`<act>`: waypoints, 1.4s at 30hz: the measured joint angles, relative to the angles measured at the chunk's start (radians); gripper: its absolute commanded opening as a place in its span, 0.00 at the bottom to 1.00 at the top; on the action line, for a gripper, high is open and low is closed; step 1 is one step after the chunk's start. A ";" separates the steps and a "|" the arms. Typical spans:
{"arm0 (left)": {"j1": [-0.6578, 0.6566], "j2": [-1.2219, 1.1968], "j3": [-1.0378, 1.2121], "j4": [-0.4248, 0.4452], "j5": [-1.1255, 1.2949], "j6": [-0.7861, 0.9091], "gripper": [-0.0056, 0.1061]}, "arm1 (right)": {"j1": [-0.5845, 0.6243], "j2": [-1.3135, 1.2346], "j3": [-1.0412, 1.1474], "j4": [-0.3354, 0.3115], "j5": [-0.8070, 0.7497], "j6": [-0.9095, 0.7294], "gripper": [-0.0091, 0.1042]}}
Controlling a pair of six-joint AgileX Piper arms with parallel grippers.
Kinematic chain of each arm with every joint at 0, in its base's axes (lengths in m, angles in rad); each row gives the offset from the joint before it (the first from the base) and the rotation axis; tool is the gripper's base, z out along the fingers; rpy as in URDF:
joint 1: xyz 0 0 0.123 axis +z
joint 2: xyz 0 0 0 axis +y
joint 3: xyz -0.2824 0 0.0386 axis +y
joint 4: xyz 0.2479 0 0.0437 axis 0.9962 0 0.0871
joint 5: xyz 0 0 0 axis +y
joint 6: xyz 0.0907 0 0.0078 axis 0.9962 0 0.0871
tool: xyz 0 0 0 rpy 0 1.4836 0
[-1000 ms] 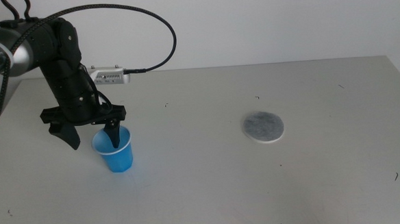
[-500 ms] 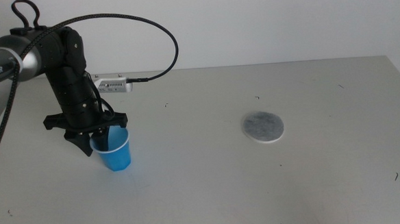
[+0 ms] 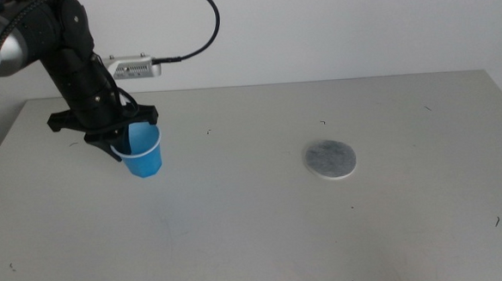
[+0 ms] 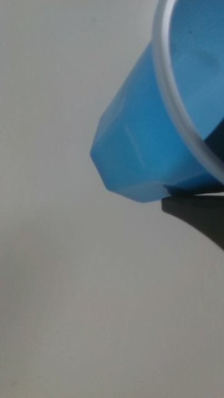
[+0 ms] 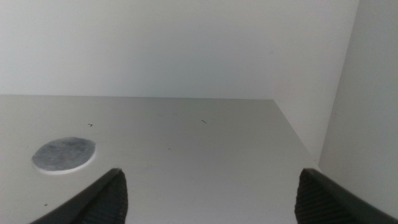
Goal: Place an empty cup on a cup mat.
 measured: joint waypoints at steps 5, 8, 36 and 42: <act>-0.027 -0.010 -0.093 -0.027 0.002 -0.043 0.05 | 0.000 0.000 0.000 0.000 0.000 0.000 0.91; -0.072 -0.011 -0.139 -0.017 0.005 -0.082 0.05 | 0.000 0.000 0.000 0.000 0.000 0.000 0.91; -0.424 0.436 -0.749 -0.105 0.024 -0.251 0.05 | 0.000 0.000 0.000 0.000 0.000 0.000 0.91; -0.435 0.492 -0.808 -0.127 0.024 -0.251 0.05 | 0.000 0.000 0.000 0.000 0.000 0.000 0.91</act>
